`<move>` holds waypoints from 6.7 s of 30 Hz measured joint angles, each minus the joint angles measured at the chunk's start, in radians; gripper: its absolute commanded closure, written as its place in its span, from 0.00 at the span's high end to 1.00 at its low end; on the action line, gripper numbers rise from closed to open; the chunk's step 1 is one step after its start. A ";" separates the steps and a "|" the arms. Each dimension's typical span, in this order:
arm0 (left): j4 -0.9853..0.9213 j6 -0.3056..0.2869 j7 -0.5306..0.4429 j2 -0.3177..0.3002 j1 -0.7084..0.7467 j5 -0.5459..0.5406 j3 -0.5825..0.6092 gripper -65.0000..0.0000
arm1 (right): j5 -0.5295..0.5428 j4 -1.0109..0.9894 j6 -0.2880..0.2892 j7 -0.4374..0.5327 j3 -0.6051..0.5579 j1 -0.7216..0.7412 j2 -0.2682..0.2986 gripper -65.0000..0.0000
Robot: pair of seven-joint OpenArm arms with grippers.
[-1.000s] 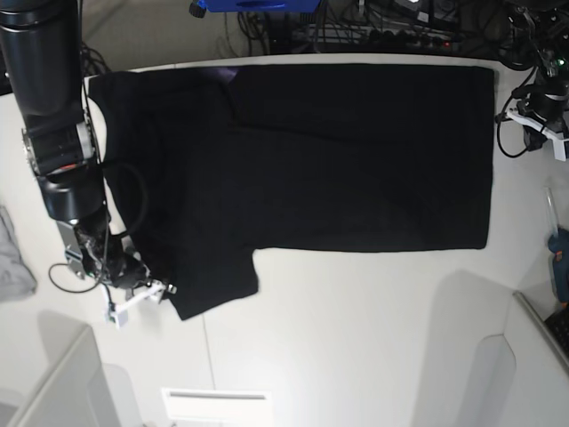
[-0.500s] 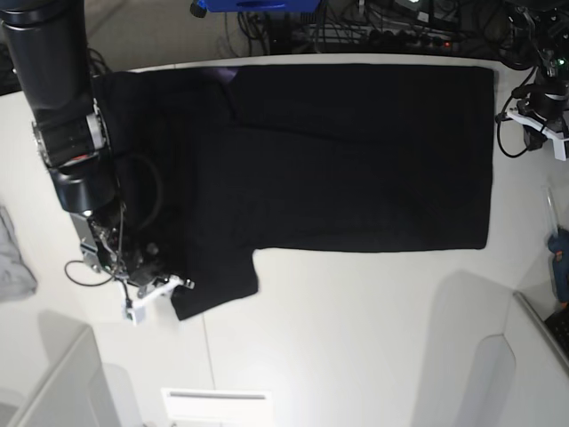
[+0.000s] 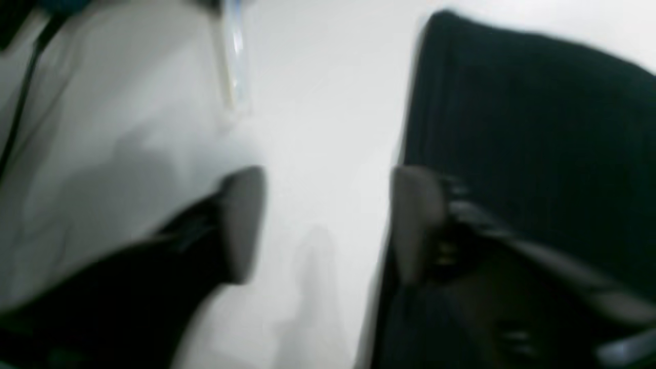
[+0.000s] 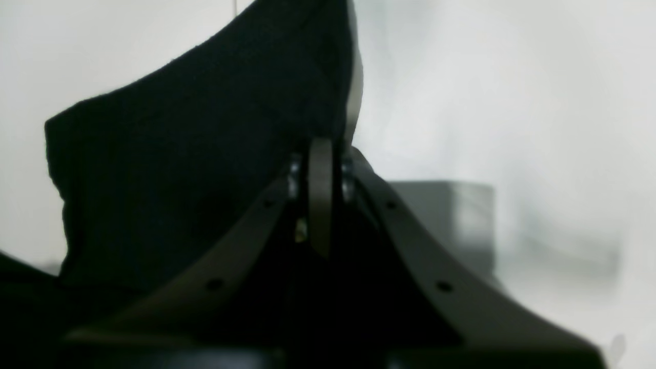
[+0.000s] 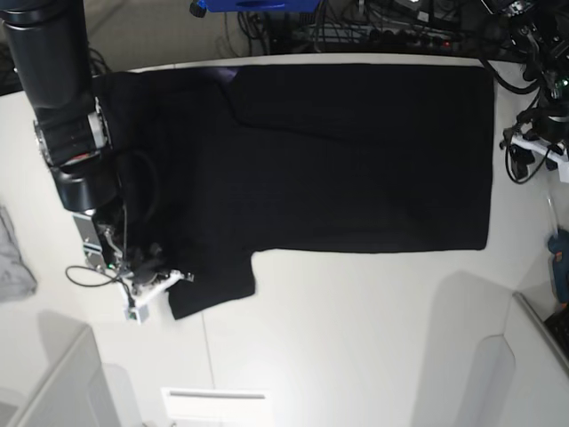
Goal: Fold the T-shirt properly
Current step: 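Reach the right gripper to the shirt's hem corner and grasp it, then reach the left gripper to the hem corner and grasp it, then lift the hem with both grippers and fold it toward the collar, then release the hem onto the folded shirt with both grippers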
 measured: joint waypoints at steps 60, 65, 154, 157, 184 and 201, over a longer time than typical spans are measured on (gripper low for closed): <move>-0.825 0.002 -0.188 -0.077 -0.629 0.173 0.402 0.00 | -0.007 0.098 0.000 0.024 0.000 -0.058 0.023 0.00; -0.676 0.000 -0.151 -0.072 -0.555 0.182 0.397 0.00 | -0.019 0.202 -0.024 -0.004 0.000 -0.105 0.044 0.00; 0.241 -0.005 0.163 -0.072 0.175 -0.113 0.158 0.00 | -0.020 1.571 -0.241 -0.240 0.659 -1.145 0.108 0.00; 0.241 -0.008 0.164 -0.072 0.192 -0.112 0.159 0.00 | -0.019 1.580 -0.240 -0.261 0.658 -1.167 0.089 0.00; 0.246 -0.008 0.161 -0.074 0.303 -0.109 0.161 0.00 | -0.023 1.595 -0.240 -0.263 0.730 -1.330 0.040 0.00; 0.244 -0.007 0.161 -0.075 0.301 -0.108 0.161 0.30 | -0.027 1.545 -0.241 -0.283 0.735 -1.369 0.023 0.34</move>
